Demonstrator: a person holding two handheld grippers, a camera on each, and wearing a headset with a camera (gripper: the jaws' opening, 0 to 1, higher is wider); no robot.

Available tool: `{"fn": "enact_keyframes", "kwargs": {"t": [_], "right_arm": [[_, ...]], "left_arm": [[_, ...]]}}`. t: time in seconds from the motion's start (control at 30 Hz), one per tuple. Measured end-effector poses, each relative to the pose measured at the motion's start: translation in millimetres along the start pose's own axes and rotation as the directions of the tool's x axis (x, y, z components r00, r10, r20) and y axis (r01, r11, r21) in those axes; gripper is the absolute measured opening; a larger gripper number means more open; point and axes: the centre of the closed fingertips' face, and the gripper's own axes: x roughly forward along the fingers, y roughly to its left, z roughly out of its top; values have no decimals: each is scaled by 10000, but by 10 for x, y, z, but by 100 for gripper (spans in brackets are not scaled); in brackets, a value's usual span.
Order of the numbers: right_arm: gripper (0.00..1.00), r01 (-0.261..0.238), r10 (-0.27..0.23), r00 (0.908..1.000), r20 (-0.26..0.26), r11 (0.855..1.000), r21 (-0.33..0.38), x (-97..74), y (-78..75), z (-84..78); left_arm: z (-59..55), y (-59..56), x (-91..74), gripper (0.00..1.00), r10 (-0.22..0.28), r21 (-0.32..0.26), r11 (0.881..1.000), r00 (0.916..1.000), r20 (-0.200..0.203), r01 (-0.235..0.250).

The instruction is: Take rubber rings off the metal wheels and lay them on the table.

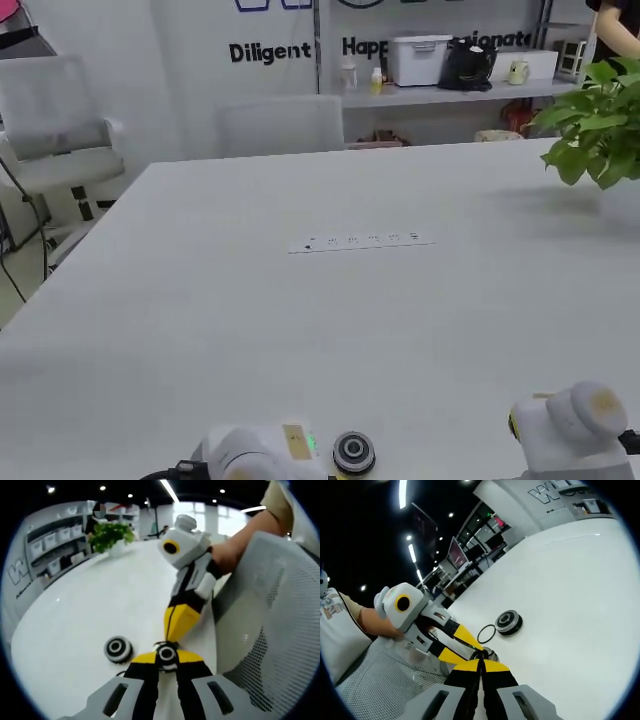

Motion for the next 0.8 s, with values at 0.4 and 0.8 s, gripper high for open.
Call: {"fn": "enact_keyframes", "kwargs": {"t": [0.4,0.8], "right_arm": [[0,-1304,1302,9913,208,9914,113,25,247,32],[0,-511,509,9981,361,9987,60,1,87,47]], "left_arm": [[7,-8,5,12,-16,8,10000,10000,35,15],[19,1,8,13,-91,-219,9997,9998,155,94]]}}
